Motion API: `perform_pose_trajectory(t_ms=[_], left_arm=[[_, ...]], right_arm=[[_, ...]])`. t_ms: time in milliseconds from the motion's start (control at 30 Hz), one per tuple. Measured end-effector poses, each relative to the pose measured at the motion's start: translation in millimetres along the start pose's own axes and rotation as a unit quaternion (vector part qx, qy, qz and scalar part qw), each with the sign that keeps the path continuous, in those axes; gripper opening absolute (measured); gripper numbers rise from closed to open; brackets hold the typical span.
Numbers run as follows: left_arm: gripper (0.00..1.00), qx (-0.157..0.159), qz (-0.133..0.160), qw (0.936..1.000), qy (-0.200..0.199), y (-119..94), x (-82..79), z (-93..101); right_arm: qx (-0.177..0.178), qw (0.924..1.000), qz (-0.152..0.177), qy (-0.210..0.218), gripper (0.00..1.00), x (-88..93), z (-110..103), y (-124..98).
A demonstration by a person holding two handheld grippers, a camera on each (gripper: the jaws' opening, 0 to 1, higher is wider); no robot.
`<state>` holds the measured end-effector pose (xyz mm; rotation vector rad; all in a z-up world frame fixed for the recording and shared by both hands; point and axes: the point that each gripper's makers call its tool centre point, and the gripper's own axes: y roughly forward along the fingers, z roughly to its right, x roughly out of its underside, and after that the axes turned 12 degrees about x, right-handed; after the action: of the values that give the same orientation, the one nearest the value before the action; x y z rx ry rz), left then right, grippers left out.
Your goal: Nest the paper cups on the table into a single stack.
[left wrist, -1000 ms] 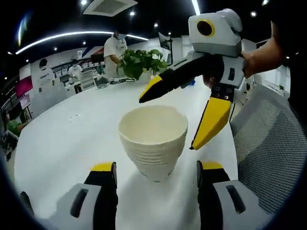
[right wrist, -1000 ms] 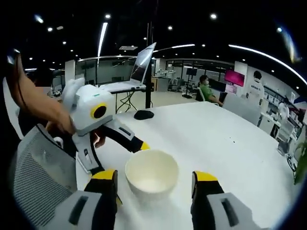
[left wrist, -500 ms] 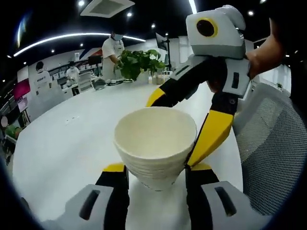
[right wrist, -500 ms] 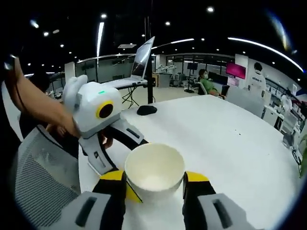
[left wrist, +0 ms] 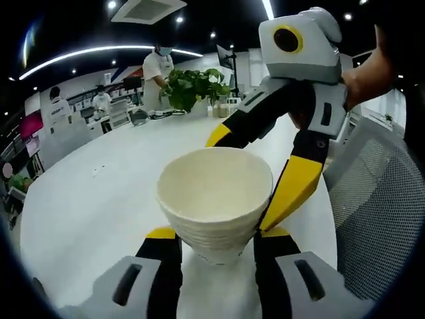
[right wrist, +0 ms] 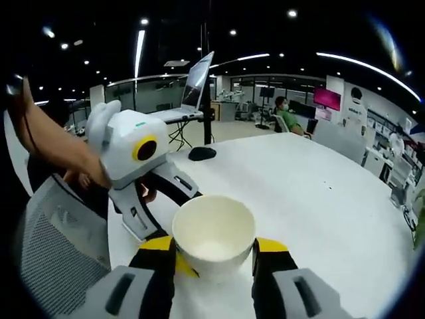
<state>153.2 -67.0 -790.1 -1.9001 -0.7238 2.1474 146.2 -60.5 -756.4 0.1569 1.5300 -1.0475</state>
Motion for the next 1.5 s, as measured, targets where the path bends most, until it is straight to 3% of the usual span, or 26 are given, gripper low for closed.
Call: perform_pose_trajectory(t_ms=[667, 1100, 1300, 1500], left_arm=[[0.41, -0.017, -0.029, 0.9994, 0.005, 16.9, -13.5, -39.0], [0.41, -0.024, -0.038, 0.9989, -0.016, 30.6, -10.0, -73.7], [0.41, -0.029, -0.031, 0.9987, -0.029, 31.4, -7.9, -79.8], [0.40, -0.032, -0.035, 0.9984, -0.029, 30.0, -6.3, -80.1]], right_arm=[[-0.002, 0.9999, -0.011, 0.000, 0.45, -4.8, 41.2, 26.2], [0.007, 0.9996, -0.027, 0.008, 0.45, -2.8, 68.7, 47.3], [0.008, 0.9991, -0.029, 0.030, 0.45, -0.6, 71.9, 48.9], [0.011, 0.9992, -0.030, 0.026, 0.45, -0.6, 69.4, 49.9]])
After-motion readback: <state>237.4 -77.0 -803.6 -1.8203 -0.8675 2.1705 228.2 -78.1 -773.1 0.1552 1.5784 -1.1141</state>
